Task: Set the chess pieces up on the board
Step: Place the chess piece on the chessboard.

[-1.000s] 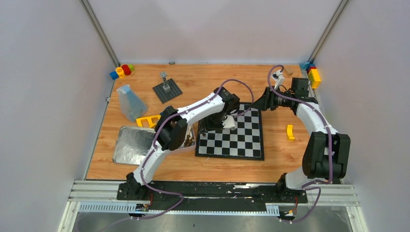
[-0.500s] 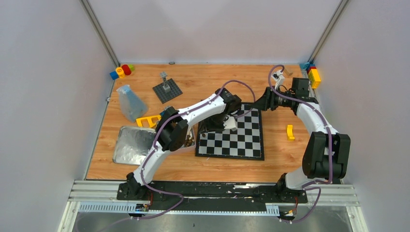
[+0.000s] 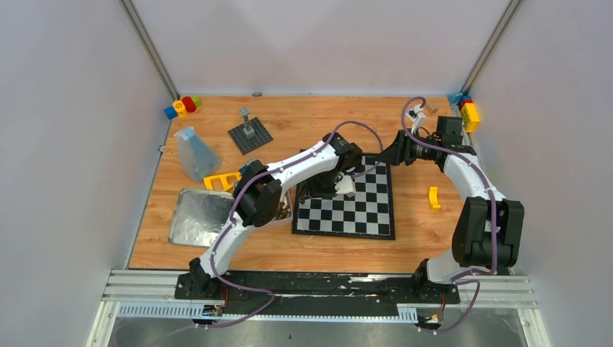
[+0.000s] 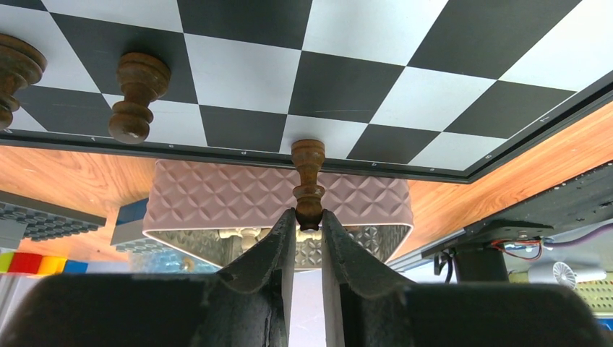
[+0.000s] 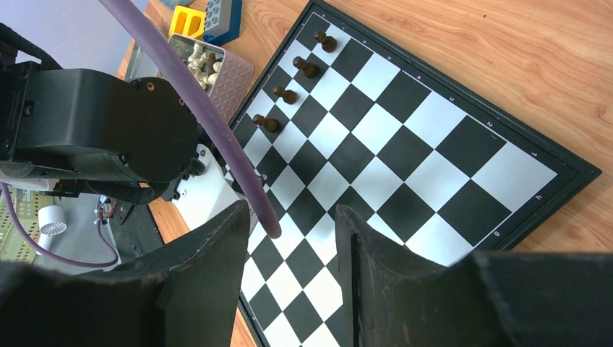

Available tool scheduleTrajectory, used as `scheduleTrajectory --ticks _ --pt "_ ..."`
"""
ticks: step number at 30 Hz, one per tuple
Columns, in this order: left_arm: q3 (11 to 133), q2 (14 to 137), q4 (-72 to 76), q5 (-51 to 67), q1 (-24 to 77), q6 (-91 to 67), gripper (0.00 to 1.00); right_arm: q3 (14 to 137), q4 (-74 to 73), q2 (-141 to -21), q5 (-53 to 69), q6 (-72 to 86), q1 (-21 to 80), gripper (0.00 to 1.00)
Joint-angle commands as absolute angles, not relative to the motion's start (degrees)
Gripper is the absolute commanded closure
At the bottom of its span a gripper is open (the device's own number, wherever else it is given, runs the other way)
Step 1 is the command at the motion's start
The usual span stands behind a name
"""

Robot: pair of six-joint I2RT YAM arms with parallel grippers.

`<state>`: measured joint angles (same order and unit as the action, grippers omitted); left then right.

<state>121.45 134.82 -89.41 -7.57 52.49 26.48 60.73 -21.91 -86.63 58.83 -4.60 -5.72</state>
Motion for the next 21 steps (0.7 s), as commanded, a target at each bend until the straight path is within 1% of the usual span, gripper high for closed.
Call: scheduleTrajectory --ticks 1,4,8,15,21 --pt "121.81 133.85 -92.23 -5.95 53.08 27.29 0.76 60.38 -19.64 -86.3 60.47 -5.01 -6.02 0.52" --pt "121.61 133.51 -92.26 -3.84 53.06 27.2 0.82 60.38 -19.61 -86.32 60.47 -5.01 -6.06 0.52" --pt "121.27 133.17 -91.89 -2.05 53.07 26.8 0.87 60.43 -19.61 -86.53 60.39 -4.92 -6.06 0.52" --pt "121.0 132.89 -90.37 -1.77 53.09 25.97 0.87 60.38 -19.62 -86.62 60.39 -4.84 -6.06 0.52" --pt "121.03 132.82 -88.94 -1.99 53.09 25.43 0.83 60.38 -19.61 -86.69 60.46 -4.83 -6.06 0.53"
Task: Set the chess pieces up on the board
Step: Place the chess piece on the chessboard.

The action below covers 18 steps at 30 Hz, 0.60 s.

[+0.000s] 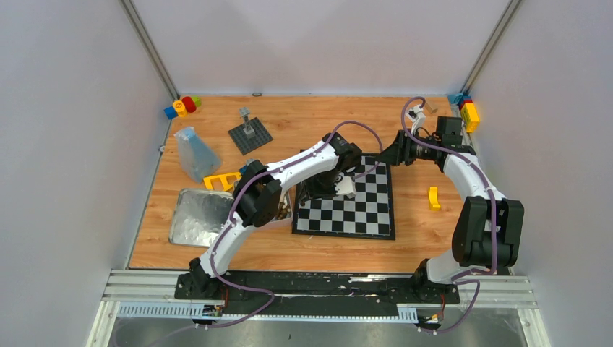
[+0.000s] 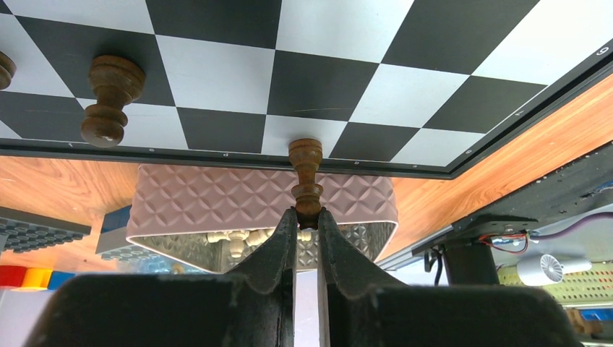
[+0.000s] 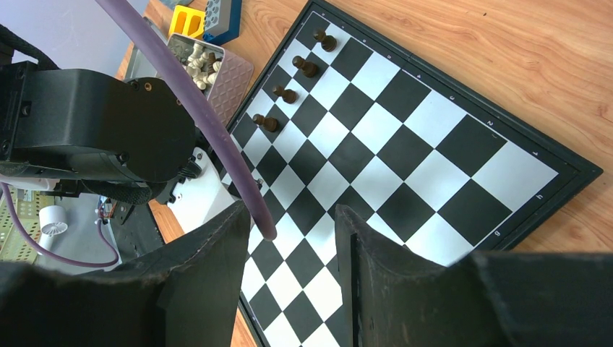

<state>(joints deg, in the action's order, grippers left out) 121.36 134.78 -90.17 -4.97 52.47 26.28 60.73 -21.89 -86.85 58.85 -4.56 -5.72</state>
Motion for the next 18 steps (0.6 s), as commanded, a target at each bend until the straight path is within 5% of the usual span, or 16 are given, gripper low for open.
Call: scheduleTrajectory --ticks 1,18 --pt "121.16 132.87 -88.81 -1.92 53.04 25.37 0.83 60.38 -19.6 -86.73 60.47 -4.83 -6.06 0.53" --pt "119.87 130.51 -84.65 -1.36 53.09 23.35 0.75 60.29 -19.62 -86.64 60.53 -4.75 -6.2 0.53"
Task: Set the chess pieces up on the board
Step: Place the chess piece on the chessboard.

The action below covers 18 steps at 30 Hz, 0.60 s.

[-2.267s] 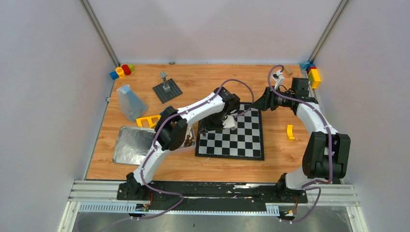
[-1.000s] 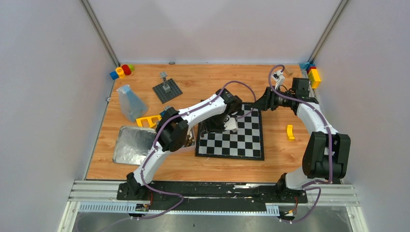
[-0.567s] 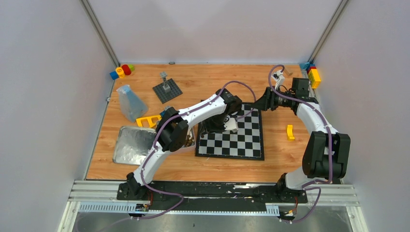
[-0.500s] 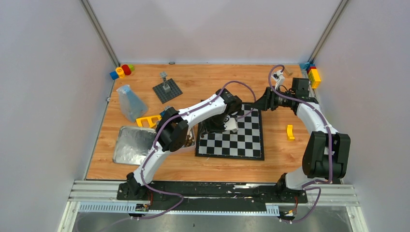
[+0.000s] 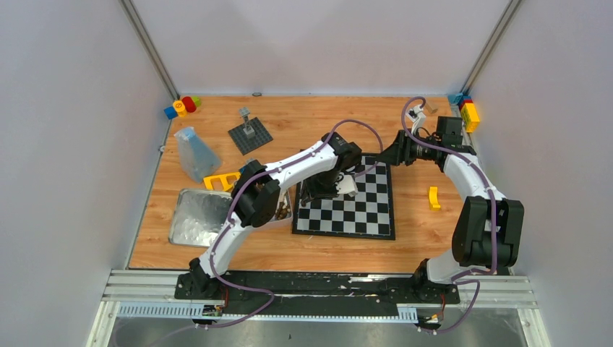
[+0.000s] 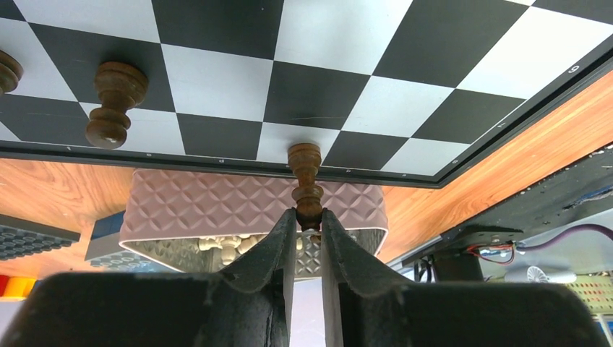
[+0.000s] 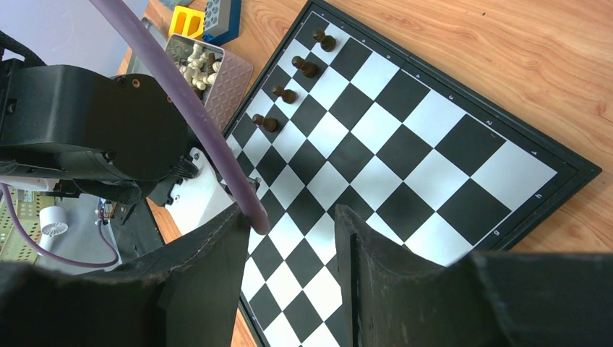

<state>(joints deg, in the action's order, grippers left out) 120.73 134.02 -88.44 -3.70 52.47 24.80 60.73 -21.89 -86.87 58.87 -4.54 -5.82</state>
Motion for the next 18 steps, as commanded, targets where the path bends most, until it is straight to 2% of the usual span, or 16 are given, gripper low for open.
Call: scheduleTrajectory --ticks 1,6,10,15,18 --pt "119.64 130.38 -84.4 -1.79 53.04 23.28 0.74 60.29 -19.65 -86.64 60.5 -4.75 -6.24 0.53" --pt "118.94 128.79 -83.45 -3.94 53.08 22.95 0.71 60.29 -19.62 -86.51 60.6 -4.66 -6.24 0.53" --pt "117.96 126.3 -81.91 -6.09 52.87 22.92 0.63 60.29 -19.61 -86.23 60.63 -4.66 -6.31 0.53" --pt "115.92 121.59 -80.17 -6.66 51.69 22.7 0.57 60.3 -19.63 -85.94 60.55 -4.57 -6.5 0.53" --pt "113.1 117.8 -78.25 -5.09 50.26 22.74 0.49 60.38 -19.66 -86.02 60.25 -4.57 -6.59 0.53"
